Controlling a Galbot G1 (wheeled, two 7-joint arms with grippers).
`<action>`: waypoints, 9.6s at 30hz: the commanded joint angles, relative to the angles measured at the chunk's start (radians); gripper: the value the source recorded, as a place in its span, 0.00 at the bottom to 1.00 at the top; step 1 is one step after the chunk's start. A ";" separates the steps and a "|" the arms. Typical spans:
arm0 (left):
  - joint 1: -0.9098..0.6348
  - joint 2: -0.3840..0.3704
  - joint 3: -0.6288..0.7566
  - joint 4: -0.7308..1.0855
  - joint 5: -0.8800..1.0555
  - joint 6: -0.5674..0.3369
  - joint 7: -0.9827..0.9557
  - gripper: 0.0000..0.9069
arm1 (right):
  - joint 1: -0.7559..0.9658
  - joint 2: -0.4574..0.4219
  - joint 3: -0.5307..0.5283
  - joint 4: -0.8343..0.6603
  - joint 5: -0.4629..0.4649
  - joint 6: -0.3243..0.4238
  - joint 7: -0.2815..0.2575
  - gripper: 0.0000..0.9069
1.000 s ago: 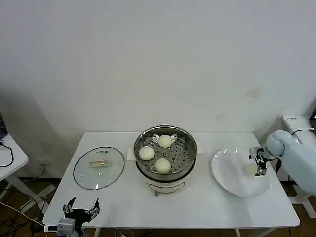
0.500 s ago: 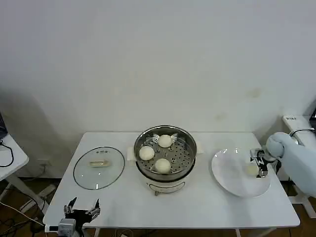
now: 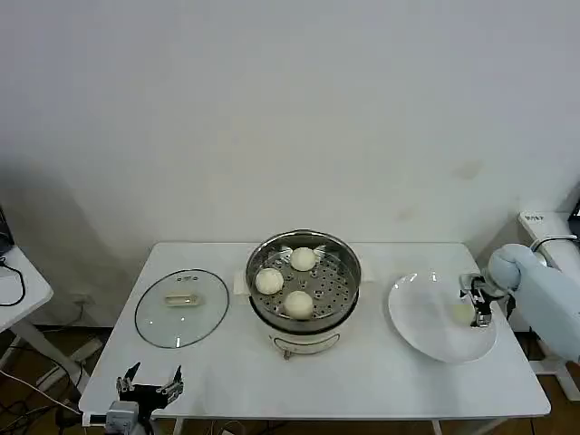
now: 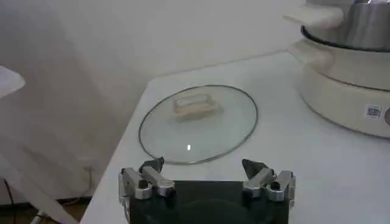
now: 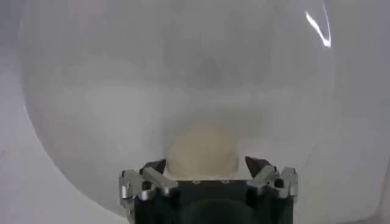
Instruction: Take steamed baozi put them in steamer then cover it.
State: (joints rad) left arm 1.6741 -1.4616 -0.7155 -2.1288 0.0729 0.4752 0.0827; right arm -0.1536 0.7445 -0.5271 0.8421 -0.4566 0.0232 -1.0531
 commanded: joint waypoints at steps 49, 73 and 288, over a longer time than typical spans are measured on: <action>-0.016 -0.007 -0.011 -0.097 -0.010 0.000 -0.001 1.00 | 0.737 0.102 -0.573 0.568 0.838 -0.336 0.027 0.78; -0.013 -0.012 -0.023 -0.136 -0.039 -0.002 -0.003 1.00 | 0.670 0.309 -0.707 0.495 0.898 -0.427 0.079 0.78; -0.679 0.183 0.215 0.880 1.322 -0.438 -0.174 1.00 | -1.519 0.615 1.333 1.091 0.762 0.035 0.775 1.00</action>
State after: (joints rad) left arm 1.0320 -1.2777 -0.5047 -1.2910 1.3877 0.0334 -0.0914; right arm -1.6709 1.3580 0.8052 1.9365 0.3169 0.0532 -0.2774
